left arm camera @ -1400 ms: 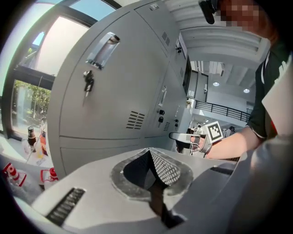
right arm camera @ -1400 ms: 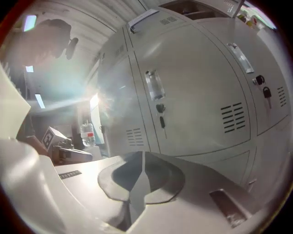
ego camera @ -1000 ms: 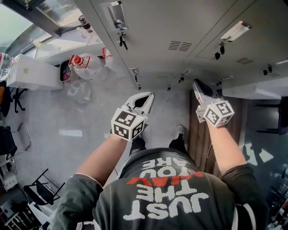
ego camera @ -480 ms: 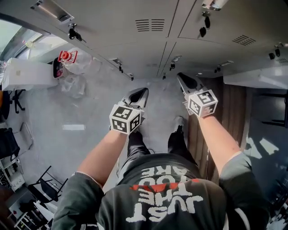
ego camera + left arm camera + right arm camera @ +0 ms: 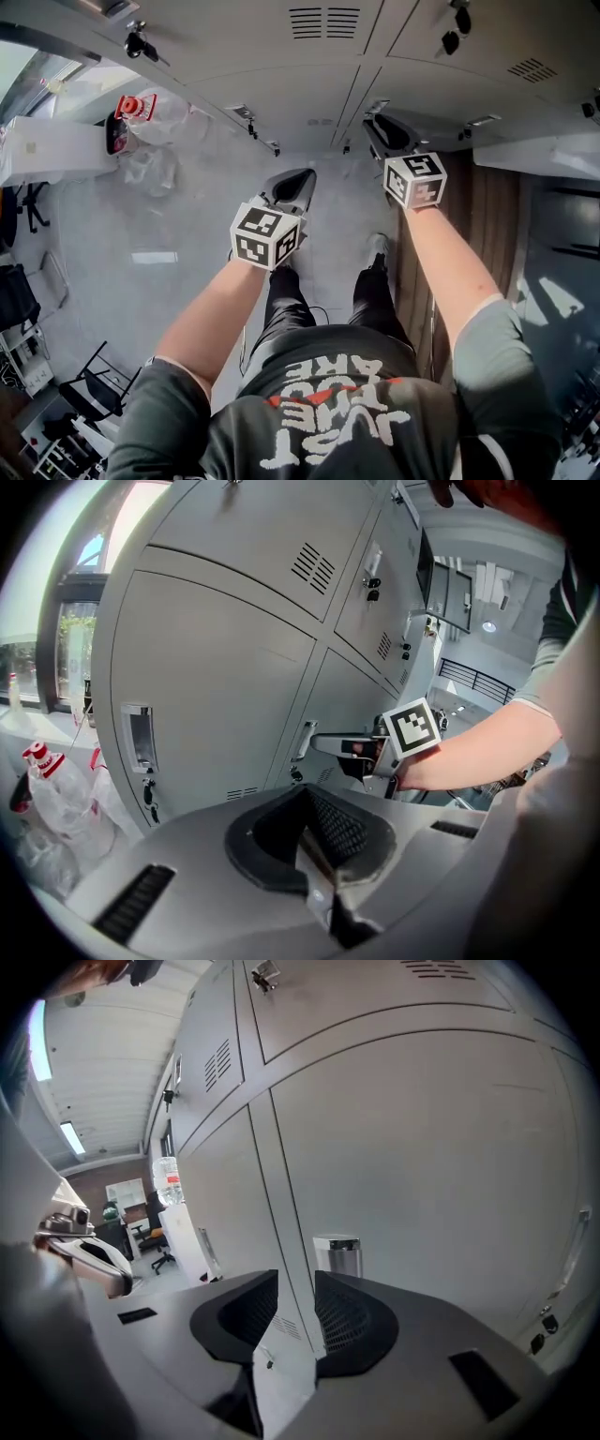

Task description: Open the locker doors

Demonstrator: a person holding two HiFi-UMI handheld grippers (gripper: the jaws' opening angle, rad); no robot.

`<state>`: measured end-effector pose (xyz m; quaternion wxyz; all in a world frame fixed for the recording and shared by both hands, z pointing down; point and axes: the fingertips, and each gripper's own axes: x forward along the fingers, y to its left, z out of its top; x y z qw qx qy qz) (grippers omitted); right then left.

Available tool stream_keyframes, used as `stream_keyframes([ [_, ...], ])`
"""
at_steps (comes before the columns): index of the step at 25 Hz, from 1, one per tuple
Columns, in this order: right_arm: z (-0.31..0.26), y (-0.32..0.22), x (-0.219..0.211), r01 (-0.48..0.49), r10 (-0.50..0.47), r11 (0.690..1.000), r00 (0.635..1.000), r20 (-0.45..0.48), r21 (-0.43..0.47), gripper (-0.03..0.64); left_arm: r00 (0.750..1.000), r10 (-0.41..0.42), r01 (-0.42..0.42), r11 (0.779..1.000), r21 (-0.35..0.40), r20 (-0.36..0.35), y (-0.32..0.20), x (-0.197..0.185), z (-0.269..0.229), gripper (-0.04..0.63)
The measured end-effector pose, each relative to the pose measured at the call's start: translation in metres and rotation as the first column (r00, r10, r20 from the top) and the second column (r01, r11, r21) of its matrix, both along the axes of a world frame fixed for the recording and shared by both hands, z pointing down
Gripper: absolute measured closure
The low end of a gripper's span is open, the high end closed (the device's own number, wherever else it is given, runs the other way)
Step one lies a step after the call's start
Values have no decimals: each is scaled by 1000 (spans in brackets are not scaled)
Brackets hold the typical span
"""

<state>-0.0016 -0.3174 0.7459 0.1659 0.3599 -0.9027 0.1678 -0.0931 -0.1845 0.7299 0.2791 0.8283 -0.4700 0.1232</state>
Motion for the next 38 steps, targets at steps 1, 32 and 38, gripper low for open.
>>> stream_keyframes([
  [1,2,-4,-1,-8,8,1000,1000,-11,3,488,1000,-1,1,1000,0,-5,2,0,0,591],
  [32,13,-26,-17,-56,59,998,995,-86,33,393,999,-6,5,1000,-29,-33,16,-5,12,591],
  [38,15,1,-6,-46,48,998,997,-63,31,407,999,-3,2,999,-37,-40,15,0,12,591],
])
